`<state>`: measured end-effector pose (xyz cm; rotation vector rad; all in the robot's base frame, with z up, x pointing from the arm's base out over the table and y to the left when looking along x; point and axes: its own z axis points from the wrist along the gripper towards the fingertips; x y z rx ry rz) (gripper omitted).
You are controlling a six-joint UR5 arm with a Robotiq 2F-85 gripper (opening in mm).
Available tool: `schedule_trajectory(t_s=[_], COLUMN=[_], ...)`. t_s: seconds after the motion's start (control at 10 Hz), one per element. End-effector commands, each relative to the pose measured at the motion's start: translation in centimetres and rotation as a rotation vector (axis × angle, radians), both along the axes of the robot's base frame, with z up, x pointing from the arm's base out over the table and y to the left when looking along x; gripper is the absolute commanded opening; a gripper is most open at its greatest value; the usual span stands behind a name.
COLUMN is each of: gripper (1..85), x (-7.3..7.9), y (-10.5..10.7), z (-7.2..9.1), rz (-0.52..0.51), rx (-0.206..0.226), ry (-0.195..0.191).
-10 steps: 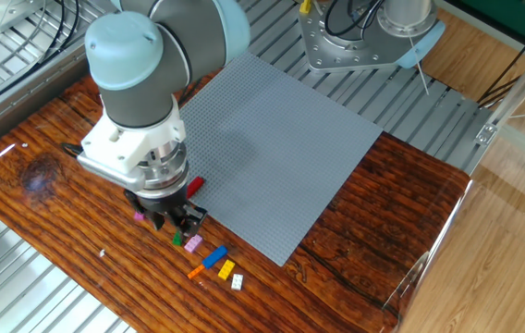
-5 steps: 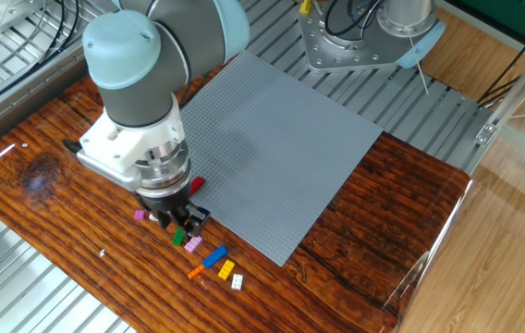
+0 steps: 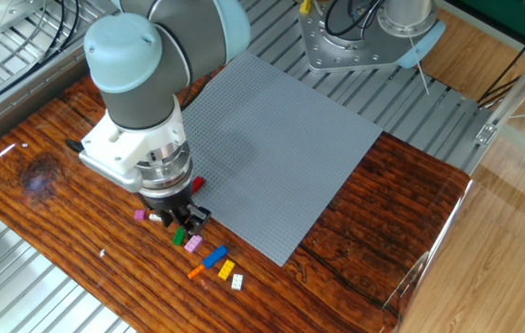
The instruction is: Build with small Lego blocks
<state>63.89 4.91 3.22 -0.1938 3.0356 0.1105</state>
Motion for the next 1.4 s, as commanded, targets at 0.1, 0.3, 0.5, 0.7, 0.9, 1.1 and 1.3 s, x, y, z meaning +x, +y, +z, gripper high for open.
schedule_trajectory(t_s=[0.1, 0.3, 0.5, 0.7, 0.9, 1.1, 1.3], gripper=[46.0, 45.3, 43.7, 41.7, 39.7, 39.3, 37.7], x=[0.5, 0.6, 0.1, -0.2, -0.3, -0.7, -0.8], y=[0.7, 1.1, 3.0, 3.1, 2.3, 2.8, 2.8], z=[0.0, -0.4, -0.5, -0.7, -1.0, -1.1, -1.5], rz=[-0.008, -0.026, -0.081, -0.092, -0.093, -0.102, -0.113], rx=[0.019, 0.032, 0.085, 0.063, 0.033, 0.04, 0.033], ry=[-0.009, -0.014, -0.004, -0.007, -0.01, -0.004, -0.002])
